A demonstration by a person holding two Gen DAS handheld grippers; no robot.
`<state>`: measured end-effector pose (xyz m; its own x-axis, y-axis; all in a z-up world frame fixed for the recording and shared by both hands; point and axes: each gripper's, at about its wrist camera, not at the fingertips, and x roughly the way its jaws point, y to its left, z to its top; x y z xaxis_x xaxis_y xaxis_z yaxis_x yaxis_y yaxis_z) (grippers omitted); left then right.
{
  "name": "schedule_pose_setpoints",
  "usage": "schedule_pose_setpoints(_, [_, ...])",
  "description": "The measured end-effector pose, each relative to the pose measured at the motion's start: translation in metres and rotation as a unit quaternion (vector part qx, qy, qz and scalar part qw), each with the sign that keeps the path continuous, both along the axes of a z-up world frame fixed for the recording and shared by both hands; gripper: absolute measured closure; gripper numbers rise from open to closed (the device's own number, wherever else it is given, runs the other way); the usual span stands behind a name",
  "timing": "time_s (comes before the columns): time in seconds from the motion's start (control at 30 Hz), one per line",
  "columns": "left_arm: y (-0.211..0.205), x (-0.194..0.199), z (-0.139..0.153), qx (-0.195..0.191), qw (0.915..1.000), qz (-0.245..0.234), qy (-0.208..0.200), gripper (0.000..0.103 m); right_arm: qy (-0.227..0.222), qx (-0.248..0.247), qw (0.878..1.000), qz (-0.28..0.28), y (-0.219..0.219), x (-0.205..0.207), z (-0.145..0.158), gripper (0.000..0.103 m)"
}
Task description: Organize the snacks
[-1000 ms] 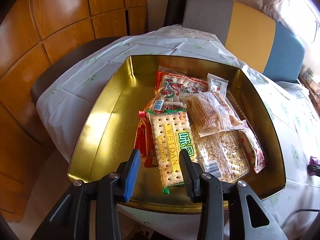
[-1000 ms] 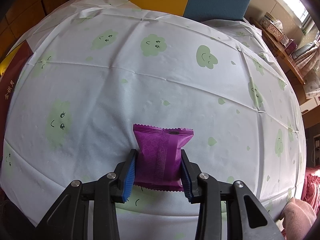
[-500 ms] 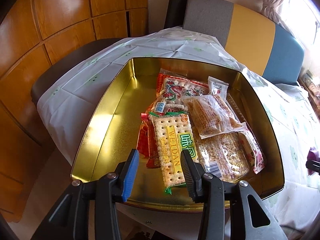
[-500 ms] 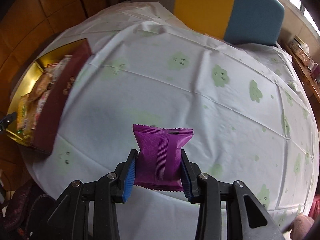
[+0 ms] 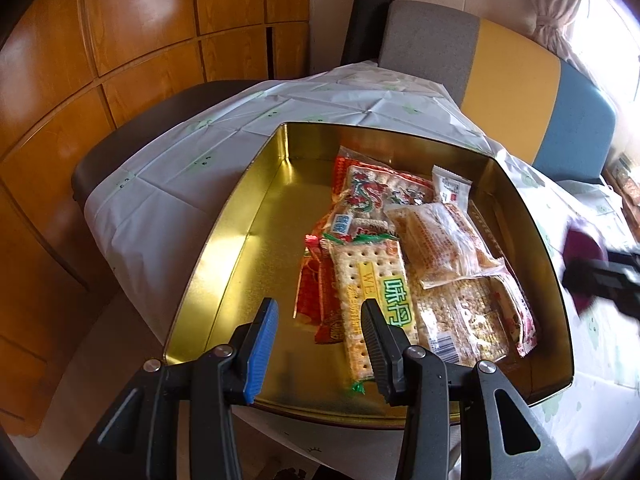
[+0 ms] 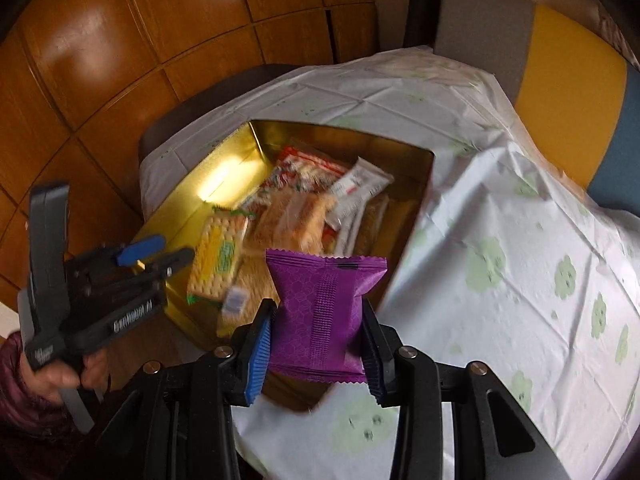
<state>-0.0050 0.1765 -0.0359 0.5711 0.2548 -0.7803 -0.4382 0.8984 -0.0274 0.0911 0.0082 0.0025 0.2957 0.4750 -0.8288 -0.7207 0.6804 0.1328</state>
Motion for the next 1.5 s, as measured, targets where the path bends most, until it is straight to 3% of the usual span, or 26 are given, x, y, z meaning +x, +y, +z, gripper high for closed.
schedule_pose_setpoints(0.17, [0.006,-0.001,0.001,-0.003,1.0,0.005,-0.003,0.059,-0.01,-0.014,1.0,-0.003,0.037,0.029,-0.005,0.063])
schedule_pose_setpoints(0.3, [0.007,-0.002,0.001,-0.003,1.0,0.005,-0.003,0.059,-0.009,-0.049,0.999,-0.015,0.057,0.056,-0.029,0.06])
schedule_pose_setpoints(0.47, [0.007,0.0,0.002,0.001,1.0,0.005,-0.003,0.059,-0.014,-0.076,0.996,-0.04,0.06,0.068,-0.048,0.058])
schedule_pose_setpoints(0.8, [-0.003,-0.002,0.009,0.009,0.9999,0.002,-0.006,0.054,-0.028,-0.048,0.996,-0.063,0.04,0.045,-0.042,0.056])
schedule_pose_setpoints(0.93, [-0.008,-0.006,0.015,0.015,0.9998,0.003,-0.014,0.054,-0.053,-0.029,0.995,-0.082,0.03,0.026,-0.032,0.055])
schedule_pose_setpoints(1.07, [-0.015,-0.012,0.02,0.02,0.9995,0.007,-0.024,0.052,-0.07,-0.01,0.991,-0.117,0.015,0.005,-0.025,0.055])
schedule_pose_setpoints(1.3, [-0.038,-0.025,0.027,0.035,0.9982,0.002,-0.049,0.037,-0.105,0.008,0.975,-0.197,-0.019,-0.035,-0.02,0.055])
schedule_pose_setpoints(1.5, [-0.057,-0.03,0.034,0.045,0.9971,-0.017,-0.059,0.034,-0.12,0.012,0.967,-0.223,-0.037,-0.053,-0.018,0.055])
